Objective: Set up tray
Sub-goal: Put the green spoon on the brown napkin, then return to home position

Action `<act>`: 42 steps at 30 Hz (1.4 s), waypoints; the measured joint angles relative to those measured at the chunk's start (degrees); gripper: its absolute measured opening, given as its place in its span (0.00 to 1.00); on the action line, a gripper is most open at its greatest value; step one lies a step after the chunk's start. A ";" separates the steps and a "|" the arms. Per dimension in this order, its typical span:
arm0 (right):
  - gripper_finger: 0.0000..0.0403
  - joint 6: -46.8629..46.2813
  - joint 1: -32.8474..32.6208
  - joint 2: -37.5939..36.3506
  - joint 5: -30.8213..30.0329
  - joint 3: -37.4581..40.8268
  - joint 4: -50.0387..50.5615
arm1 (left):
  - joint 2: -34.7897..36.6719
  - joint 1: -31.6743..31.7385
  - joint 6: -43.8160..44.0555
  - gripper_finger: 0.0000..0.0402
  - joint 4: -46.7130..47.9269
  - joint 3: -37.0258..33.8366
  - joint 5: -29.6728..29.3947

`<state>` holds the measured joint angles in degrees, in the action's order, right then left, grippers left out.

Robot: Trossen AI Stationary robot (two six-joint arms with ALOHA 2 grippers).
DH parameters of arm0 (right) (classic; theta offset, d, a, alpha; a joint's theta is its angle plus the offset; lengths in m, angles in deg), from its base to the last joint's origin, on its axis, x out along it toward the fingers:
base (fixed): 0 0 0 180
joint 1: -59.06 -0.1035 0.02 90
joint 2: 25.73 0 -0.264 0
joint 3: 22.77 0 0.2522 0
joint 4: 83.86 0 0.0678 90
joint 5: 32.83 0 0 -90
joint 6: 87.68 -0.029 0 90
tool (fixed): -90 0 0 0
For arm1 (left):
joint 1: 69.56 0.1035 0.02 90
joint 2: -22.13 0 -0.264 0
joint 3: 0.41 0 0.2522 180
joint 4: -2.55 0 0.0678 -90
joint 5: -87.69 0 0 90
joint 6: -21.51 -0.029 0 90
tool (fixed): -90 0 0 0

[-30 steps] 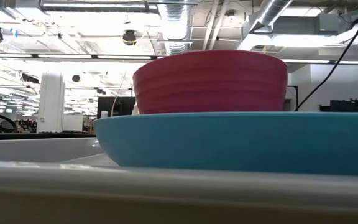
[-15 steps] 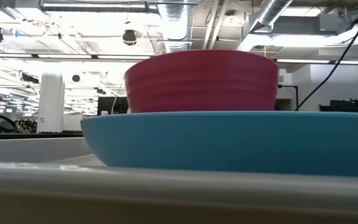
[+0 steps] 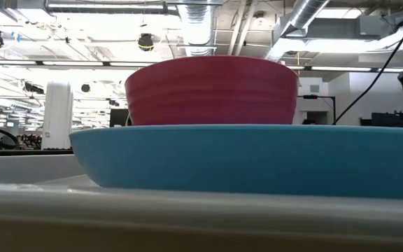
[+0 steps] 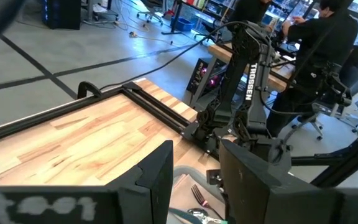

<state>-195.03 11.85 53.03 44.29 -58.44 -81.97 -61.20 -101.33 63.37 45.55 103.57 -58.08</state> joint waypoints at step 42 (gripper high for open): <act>0.32 85.73 8.02 -55.27 -19.03 -12.15 22.94 | 17.68 -8.64 1.85 0.29 38.18 -1.00 0.45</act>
<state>-109.30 19.87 -2.24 25.25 -70.59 -59.03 -43.51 -109.97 65.22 83.73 102.56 -57.63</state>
